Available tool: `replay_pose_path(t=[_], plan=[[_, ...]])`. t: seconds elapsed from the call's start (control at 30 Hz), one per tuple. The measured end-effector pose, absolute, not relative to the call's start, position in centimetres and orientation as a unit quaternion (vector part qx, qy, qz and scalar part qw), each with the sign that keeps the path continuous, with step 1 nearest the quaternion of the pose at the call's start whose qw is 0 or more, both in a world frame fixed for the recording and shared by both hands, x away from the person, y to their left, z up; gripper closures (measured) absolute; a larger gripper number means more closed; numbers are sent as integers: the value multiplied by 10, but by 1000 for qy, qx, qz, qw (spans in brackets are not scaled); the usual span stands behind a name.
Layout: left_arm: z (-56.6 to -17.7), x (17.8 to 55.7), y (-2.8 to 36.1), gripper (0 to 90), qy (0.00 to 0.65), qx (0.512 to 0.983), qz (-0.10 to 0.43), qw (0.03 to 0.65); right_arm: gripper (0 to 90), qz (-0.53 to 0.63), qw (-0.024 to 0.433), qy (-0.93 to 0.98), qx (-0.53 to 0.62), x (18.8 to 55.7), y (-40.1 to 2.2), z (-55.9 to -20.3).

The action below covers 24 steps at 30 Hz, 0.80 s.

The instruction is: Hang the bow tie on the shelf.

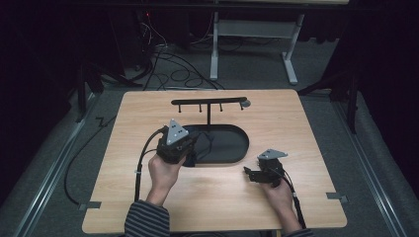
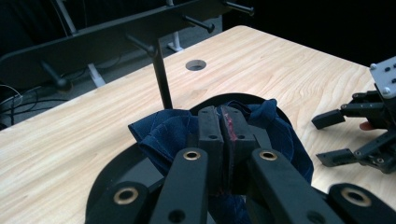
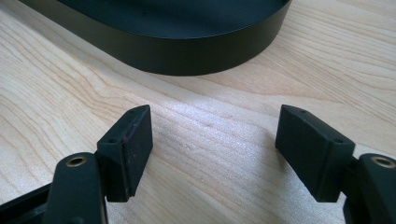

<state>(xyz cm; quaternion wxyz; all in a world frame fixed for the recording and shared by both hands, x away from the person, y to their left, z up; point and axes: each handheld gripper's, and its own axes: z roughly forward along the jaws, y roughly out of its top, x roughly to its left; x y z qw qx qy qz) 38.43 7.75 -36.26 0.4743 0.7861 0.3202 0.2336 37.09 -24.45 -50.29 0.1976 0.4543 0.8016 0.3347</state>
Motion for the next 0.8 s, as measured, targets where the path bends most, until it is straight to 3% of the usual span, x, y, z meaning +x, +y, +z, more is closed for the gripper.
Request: replay_pose_path(t=[0.8], plan=[[-335,420,70,876,343,766,288,461,289,336,197,801,455,371,-245,-503]])
